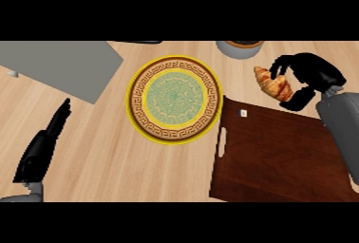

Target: Pick the croissant from the tray and place it in the plate

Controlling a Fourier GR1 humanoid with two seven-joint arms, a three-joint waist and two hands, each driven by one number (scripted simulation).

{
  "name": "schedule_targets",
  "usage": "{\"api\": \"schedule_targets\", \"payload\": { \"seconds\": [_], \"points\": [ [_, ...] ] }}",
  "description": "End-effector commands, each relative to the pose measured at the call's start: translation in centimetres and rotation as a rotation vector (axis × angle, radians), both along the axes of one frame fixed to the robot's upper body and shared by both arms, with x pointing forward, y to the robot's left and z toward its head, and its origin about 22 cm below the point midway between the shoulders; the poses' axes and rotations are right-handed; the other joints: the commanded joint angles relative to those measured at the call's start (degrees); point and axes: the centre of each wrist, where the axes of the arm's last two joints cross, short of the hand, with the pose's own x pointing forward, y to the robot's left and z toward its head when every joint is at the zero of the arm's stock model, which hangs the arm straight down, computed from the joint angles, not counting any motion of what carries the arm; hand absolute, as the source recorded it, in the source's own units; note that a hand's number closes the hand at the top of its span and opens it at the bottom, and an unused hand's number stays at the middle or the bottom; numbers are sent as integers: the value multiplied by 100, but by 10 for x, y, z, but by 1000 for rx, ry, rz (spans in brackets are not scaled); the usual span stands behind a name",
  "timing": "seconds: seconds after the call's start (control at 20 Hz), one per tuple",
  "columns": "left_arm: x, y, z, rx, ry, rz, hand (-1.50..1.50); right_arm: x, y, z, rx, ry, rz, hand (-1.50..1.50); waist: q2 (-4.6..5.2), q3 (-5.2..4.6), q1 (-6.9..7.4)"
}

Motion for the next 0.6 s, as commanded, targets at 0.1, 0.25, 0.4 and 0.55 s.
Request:
{"api": "schedule_targets", "payload": {
  "seconds": [0.1,0.25,0.4,0.55],
  "points": [
    [-3,8,0,4,5,20,0,21,-24,29,73,-249,75,150,-33,0,-87],
    [-5,4,-6,-11,9,16,0,34,-9,43,196,-381,135,150,-59,-6,-141],
    [-9,16,-1,1,5,30,0,40,-5,56,314,-441,299,150,-105,-7,-206],
    [-2,10,-4,1,28,69,0,54,24,81,398,-393,423,150,-140,-22,-348]
  ]
}}
